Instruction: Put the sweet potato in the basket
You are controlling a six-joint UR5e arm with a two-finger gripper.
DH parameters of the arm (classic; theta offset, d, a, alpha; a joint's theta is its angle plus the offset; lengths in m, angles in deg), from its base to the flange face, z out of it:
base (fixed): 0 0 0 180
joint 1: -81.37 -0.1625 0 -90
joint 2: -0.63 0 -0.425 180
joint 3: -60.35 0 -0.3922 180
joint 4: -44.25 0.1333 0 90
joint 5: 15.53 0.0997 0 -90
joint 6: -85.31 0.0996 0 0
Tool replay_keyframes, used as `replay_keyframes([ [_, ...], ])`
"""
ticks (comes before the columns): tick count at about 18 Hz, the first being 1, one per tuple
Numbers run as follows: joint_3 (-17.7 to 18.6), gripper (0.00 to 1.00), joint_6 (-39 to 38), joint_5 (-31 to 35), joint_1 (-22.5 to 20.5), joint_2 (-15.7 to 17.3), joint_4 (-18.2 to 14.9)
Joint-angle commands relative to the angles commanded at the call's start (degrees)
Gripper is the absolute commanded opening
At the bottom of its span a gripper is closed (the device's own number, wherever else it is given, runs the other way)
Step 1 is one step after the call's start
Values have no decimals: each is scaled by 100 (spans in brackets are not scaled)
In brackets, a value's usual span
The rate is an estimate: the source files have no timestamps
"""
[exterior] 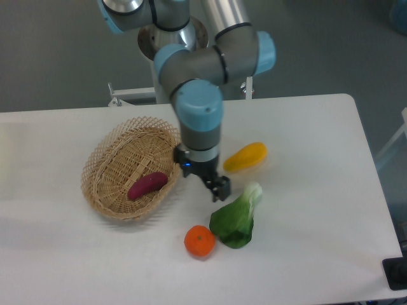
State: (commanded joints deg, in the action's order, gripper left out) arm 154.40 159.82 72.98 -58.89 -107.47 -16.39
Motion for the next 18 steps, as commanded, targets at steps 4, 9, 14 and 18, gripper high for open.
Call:
replay_keyframes([
  [4,-561,100,283,0,-386,-430,-53],
  [9,-1405,100,379,-9,-853,-1001,-132],
  [14,-1705,100,1461,-61,-1318,-1187,-308],
  [18,-2240,100,1522,-35,-1504,-1467,-675],
])
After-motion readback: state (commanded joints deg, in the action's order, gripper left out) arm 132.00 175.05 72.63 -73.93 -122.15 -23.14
